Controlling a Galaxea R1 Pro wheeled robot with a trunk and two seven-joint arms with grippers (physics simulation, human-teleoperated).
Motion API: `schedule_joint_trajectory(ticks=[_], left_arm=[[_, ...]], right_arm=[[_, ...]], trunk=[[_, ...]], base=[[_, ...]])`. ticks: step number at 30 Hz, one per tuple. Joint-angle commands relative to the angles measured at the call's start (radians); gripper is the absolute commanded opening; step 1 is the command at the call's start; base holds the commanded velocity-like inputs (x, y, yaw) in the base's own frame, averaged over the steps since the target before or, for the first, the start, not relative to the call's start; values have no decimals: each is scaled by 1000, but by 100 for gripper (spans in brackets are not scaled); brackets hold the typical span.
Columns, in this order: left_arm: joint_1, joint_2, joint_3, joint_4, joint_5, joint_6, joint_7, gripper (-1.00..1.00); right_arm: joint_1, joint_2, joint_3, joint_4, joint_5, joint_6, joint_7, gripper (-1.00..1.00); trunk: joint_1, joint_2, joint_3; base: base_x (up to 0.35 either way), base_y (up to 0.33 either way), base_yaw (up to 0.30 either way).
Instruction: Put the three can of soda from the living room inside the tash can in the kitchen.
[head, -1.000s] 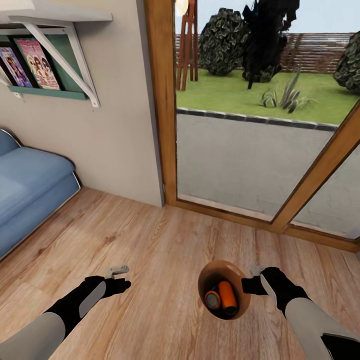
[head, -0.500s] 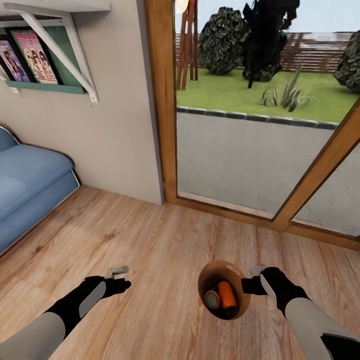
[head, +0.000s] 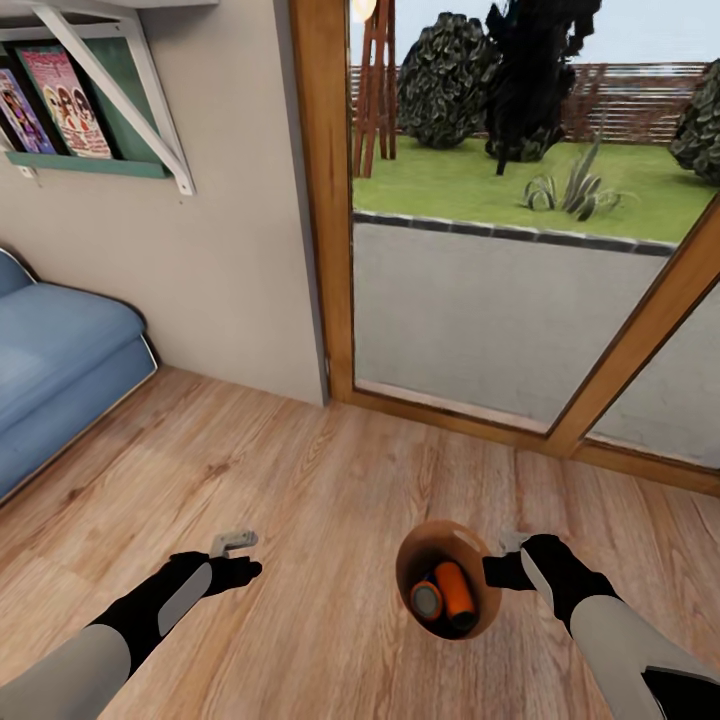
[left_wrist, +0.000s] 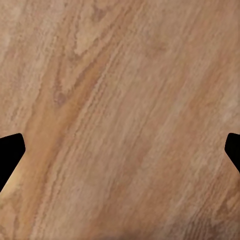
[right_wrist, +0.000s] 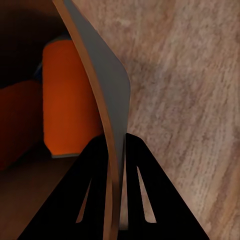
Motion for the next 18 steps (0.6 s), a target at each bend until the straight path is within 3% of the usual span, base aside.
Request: schedule_joint_trajectory(ticks=[1, 6, 12, 18], left_arm=[[0, 0, 0, 0, 0, 0, 0, 100], [0, 0, 0, 0, 0, 0, 0, 100], [0, 0, 0, -1, 0, 0, 0, 100], [0, 0, 0, -1, 0, 0, 0, 100]], right_arm=[[0, 0, -2, 0, -14, 1, 4, -100], [0, 0, -2, 0, -14, 1, 5, -100], [0, 0, -2, 0, -14, 1, 5, -100], [0, 0, -2, 0, -14, 1, 5, -100]], trunk=[[4, -7, -3], [23, -42, -19], [23, -42, -19], [46, -84, -38]], base=[[0, 0, 0], [0, 0, 0], [0, 0, 0], [0, 0, 0]])
